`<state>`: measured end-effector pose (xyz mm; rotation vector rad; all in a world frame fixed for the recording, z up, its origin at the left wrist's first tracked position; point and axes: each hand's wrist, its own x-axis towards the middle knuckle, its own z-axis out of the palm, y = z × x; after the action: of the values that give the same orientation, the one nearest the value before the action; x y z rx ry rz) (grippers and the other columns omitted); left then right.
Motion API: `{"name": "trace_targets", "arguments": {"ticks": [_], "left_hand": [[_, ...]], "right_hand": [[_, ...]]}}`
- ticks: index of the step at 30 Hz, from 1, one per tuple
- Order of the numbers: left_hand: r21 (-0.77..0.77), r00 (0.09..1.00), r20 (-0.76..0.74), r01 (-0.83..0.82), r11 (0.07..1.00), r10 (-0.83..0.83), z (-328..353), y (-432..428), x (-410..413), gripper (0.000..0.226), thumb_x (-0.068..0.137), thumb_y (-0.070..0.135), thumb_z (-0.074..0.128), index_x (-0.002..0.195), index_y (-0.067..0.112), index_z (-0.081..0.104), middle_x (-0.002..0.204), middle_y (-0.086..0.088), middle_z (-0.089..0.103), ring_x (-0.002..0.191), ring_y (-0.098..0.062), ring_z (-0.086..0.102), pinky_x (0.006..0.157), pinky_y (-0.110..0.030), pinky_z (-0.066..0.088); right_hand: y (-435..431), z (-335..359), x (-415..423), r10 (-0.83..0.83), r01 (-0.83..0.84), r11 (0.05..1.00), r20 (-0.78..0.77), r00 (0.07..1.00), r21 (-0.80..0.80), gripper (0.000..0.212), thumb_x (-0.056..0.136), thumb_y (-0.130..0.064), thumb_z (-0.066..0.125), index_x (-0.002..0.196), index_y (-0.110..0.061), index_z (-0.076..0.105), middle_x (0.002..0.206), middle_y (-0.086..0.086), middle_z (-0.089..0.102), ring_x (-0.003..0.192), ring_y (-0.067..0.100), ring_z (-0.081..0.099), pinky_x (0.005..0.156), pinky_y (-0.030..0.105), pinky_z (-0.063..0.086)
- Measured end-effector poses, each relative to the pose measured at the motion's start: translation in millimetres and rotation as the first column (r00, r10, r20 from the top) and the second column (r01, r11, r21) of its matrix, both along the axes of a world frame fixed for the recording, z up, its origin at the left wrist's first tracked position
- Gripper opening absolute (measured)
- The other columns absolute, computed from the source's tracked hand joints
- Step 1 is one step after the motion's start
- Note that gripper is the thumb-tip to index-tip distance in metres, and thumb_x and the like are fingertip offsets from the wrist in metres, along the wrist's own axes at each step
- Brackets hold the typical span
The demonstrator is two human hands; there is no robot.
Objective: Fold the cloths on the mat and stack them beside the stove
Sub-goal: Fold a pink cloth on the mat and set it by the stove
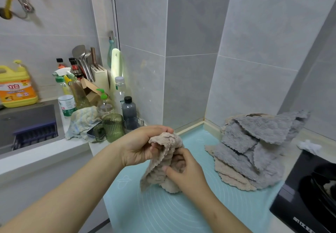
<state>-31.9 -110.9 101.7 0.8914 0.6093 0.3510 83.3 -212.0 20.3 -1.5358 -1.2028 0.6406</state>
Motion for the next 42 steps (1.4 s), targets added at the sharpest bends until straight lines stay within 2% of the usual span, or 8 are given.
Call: {"name": "trace_targets", "arguments": {"ticks": [6,12,19,23,28,33,38,42], "left_hand": [[0.191,0.994,-0.072,0.091,0.977,-0.078,-4.0,-0.3,1.2,0.011,0.07,0.013,0.062,0.077,0.007,0.056,0.057,-0.002,0.055,0.044,-0.008,0.053,0.04,-0.014,0.047],[0.405,0.964,-0.267,0.097,0.909,0.016,-3.6,11.1,-4.7,0.035,0.076,-0.02,0.059,0.087,0.013,0.053,0.077,-0.008,0.058,0.063,-0.016,0.059,0.054,-0.023,0.051],[0.756,0.611,-0.615,0.636,0.152,0.499,-11.5,36.7,-10.3,0.012,0.078,0.01,0.06,0.088,0.011,0.066,0.074,-0.001,0.057,0.067,-0.018,0.055,0.054,-0.025,0.041],[0.681,0.553,-0.629,0.731,0.043,0.546,-26.7,56.7,-7.2,0.015,0.078,0.01,0.058,0.092,0.013,0.062,0.089,-0.002,0.05,0.087,-0.021,0.051,0.069,-0.028,0.043],[0.873,0.634,-0.252,0.475,-0.112,0.731,-17.7,69.1,0.4,0.021,0.081,-0.002,0.047,0.099,0.01,0.053,0.086,-0.008,0.057,0.081,-0.03,0.056,0.061,-0.034,0.04],[0.857,0.789,0.085,0.253,-0.449,0.608,-9.8,75.0,-11.4,0.025,0.064,-0.012,0.063,0.084,0.004,0.061,0.075,-0.012,0.062,0.068,-0.031,0.057,0.051,-0.04,0.046],[0.826,0.802,-0.284,0.483,-0.29,0.525,-57.4,54.9,-30.4,0.018,0.078,0.002,0.058,0.091,0.011,0.065,0.087,-0.007,0.065,0.083,-0.028,0.062,0.065,-0.034,0.046],[0.616,0.596,-0.673,0.78,-0.115,0.439,-113.1,31.5,-39.8,0.025,0.087,0.011,0.044,0.105,0.021,0.06,0.099,0.001,0.061,0.094,-0.019,0.056,0.071,-0.028,0.037]], "right_hand": [[-4.9,-1.7,9.4,0.103,-0.084,0.983,0.114,0.988,-0.161,0.026,0.078,-0.011,0.071,0.067,-0.031,0.057,0.076,-0.015,0.058,0.07,-0.003,0.052,0.065,0.009,0.039],[-6.3,3.3,32.2,-0.155,0.131,0.979,-0.156,0.976,-0.157,0.022,0.088,-0.006,0.05,0.071,-0.016,0.044,0.061,-0.003,0.04,0.054,0.012,0.034,0.043,0.013,0.028],[-9.6,17.5,47.2,0.152,-0.123,0.937,0.065,0.986,-0.325,0.03,0.072,-0.028,0.076,0.093,-0.031,0.055,0.085,-0.004,0.063,0.066,0.013,0.055,0.056,0.022,0.044],[3.1,15.0,58.3,0.228,-0.028,0.888,0.386,0.894,-0.459,0.015,0.079,-0.015,0.065,0.071,-0.025,0.058,0.077,-0.006,0.062,0.08,0.018,0.062,0.062,0.027,0.046],[24.6,32.3,73.9,-0.302,0.352,0.936,0.585,0.753,0.03,0.022,0.079,-0.003,0.055,0.088,-0.02,0.065,0.089,0.001,0.055,0.09,0.022,0.051,0.071,0.034,0.042],[20.6,43.0,78.4,-0.465,0.348,0.885,0.538,0.703,0.311,0.034,0.074,0.008,0.058,0.095,-0.015,0.071,0.085,-0.006,0.045,0.088,0.016,0.041,0.075,0.032,0.036],[-1.4,-1.8,82.1,-0.198,0.232,0.972,0.668,0.718,0.039,0.022,0.077,-0.004,0.065,0.094,-0.017,0.072,0.086,-0.004,0.052,0.09,0.021,0.048,0.073,0.03,0.031],[-22.9,-39.4,70.3,0.15,0.073,0.948,0.635,0.757,-0.311,0.023,0.081,-0.013,0.057,0.097,-0.023,0.07,0.089,-0.009,0.06,0.091,0.016,0.055,0.071,0.023,0.038]]}}
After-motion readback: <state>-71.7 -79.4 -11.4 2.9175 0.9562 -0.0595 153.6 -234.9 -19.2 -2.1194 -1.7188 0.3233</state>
